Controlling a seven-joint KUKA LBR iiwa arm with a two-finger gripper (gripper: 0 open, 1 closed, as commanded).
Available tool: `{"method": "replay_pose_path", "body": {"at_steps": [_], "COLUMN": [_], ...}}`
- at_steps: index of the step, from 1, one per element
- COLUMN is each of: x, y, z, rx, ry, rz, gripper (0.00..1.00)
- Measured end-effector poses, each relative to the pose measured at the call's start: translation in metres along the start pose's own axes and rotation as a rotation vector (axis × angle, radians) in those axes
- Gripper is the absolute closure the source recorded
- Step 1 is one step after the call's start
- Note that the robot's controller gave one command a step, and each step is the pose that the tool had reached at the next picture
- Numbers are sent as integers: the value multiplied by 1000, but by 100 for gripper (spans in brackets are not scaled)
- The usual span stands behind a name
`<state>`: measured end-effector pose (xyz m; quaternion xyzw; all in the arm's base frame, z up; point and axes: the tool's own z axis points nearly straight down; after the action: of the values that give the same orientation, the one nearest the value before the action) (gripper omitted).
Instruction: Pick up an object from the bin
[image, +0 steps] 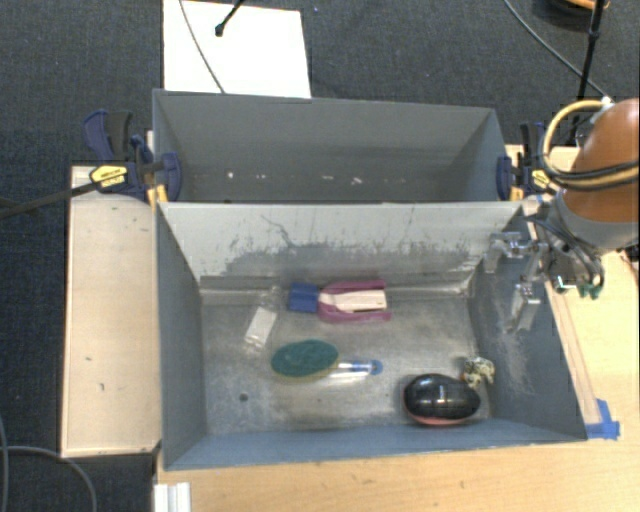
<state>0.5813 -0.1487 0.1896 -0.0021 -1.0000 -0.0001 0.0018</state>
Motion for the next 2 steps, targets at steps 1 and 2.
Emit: {"method": "replay_pose_path", "body": {"at_steps": [1,2], "x": [88,104], "y": [13,75], "z": [89,113], "rx": [-2,-2], "ry": [8,-3], "rz": [37,50], "gripper": [0,0]}}
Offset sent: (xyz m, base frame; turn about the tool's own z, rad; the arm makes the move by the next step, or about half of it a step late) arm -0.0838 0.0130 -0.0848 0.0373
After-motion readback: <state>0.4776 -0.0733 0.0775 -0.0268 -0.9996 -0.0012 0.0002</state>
